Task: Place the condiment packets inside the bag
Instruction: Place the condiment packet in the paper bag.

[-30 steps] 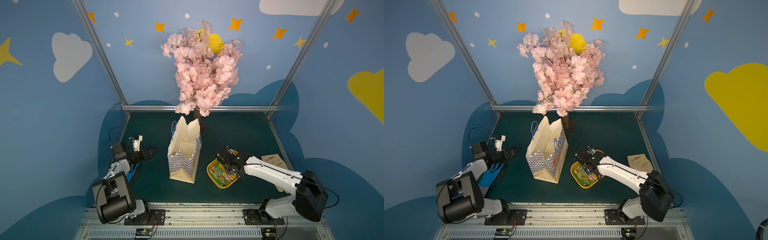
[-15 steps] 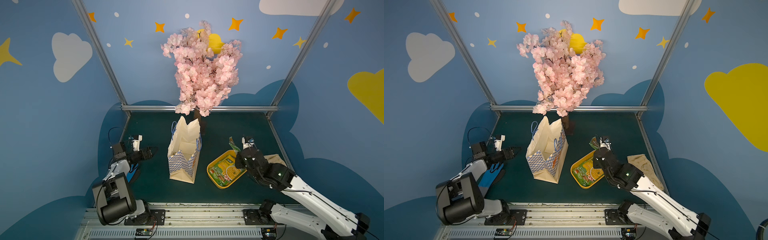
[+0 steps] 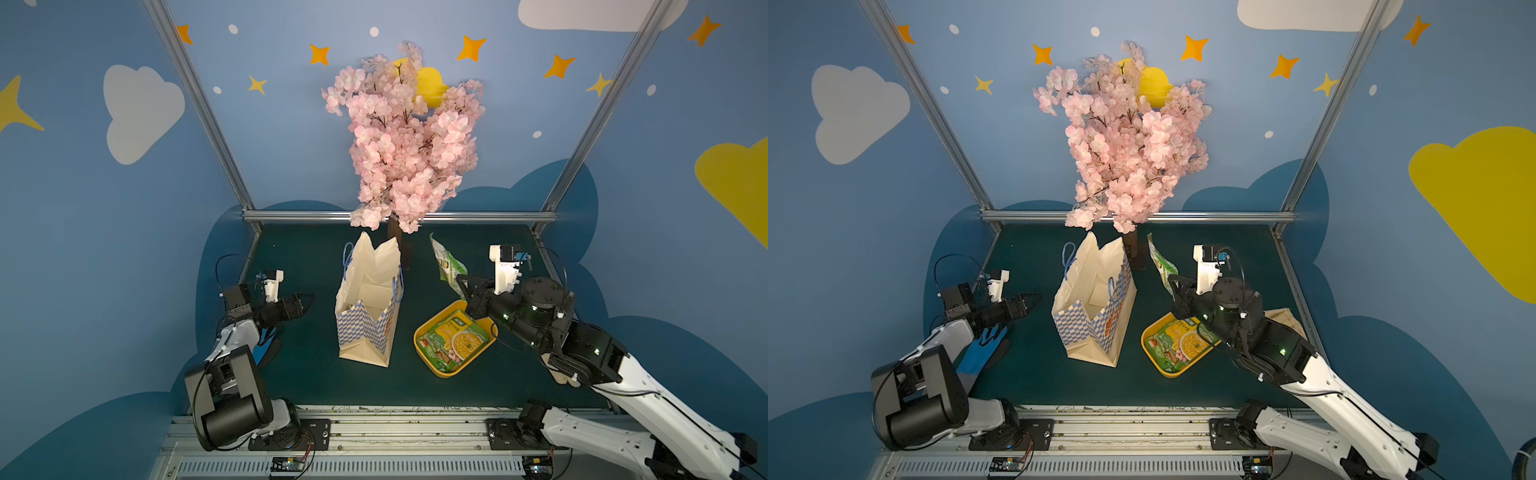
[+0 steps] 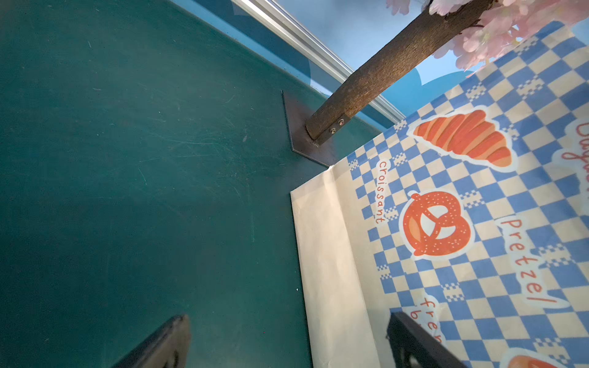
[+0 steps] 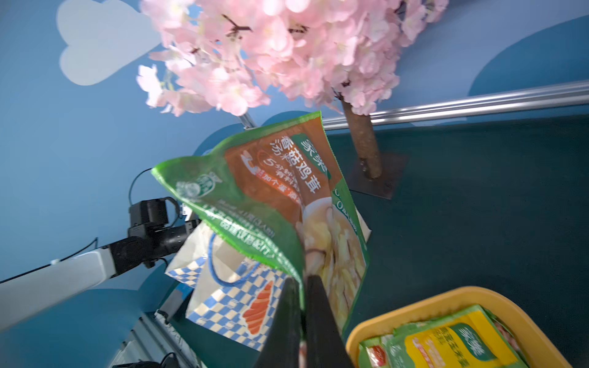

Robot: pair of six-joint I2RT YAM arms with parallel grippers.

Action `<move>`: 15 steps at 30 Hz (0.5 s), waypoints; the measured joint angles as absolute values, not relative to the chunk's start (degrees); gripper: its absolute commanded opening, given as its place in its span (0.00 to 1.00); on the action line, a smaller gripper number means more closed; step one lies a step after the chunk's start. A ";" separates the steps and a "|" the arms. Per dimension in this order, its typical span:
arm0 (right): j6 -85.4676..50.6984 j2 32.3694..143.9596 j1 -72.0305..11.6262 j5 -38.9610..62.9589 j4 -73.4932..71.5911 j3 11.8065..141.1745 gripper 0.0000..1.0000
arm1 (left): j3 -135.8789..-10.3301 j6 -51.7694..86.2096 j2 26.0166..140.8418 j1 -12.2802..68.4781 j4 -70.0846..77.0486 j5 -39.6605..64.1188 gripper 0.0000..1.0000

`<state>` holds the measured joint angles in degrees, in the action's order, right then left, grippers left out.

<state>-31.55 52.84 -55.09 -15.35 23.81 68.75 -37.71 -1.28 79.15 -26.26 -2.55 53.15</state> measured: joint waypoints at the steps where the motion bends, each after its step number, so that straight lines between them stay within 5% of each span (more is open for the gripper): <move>1: -31.57 54.17 -55.96 -14.94 22.83 70.22 0.00 | -37.71 -1.30 79.15 -26.26 -2.55 53.15 1.00; 15: -30.55 72.84 -66.22 -9.80 16.16 85.41 0.00 | -37.71 -1.30 78.96 -26.26 -2.52 53.87 1.00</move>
<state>-30.55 72.84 -66.22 -9.80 16.16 85.41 -37.71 -1.30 78.96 -26.26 -2.52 53.87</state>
